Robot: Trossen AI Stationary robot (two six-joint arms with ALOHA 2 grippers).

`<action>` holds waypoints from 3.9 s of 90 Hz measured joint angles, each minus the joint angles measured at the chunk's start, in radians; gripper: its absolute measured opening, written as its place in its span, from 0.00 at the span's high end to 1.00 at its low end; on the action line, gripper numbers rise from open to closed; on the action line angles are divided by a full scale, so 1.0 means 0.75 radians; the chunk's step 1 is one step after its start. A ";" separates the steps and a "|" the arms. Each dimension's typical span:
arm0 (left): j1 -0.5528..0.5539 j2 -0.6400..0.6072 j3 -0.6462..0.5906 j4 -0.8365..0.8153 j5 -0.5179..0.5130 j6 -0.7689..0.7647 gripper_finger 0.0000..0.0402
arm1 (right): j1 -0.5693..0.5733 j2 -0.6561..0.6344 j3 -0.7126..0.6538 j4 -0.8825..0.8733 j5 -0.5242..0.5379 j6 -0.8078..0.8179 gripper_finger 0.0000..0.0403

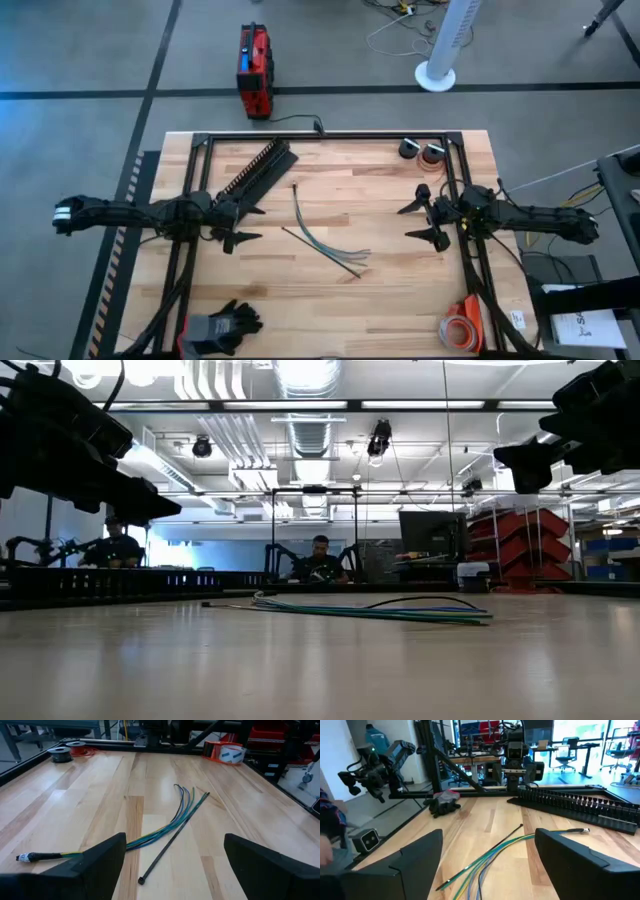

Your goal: Ziptie cables

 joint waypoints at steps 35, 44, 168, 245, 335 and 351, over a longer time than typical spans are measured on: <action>-0.001 0.000 0.000 0.000 0.000 0.000 0.20 | 0.000 0.000 0.000 0.003 0.005 0.000 0.27; 0.000 0.000 0.000 0.000 0.000 0.000 0.20 | -0.001 0.000 0.000 0.059 0.093 -0.010 0.29; -0.019 0.433 0.021 0.986 -0.828 -0.268 0.20 | 0.001 0.575 0.133 0.802 0.489 0.026 0.30; -0.017 0.415 0.232 0.935 -0.961 -0.162 0.20 | -0.001 2.083 1.149 0.556 0.630 0.366 0.43; -0.017 0.348 0.231 0.936 -1.084 -0.019 0.20 | -0.014 2.812 2.084 -0.270 0.872 0.576 0.49; -0.017 0.348 0.231 0.937 -1.083 0.000 0.20 | -0.009 2.896 2.162 -0.264 0.977 0.548 0.49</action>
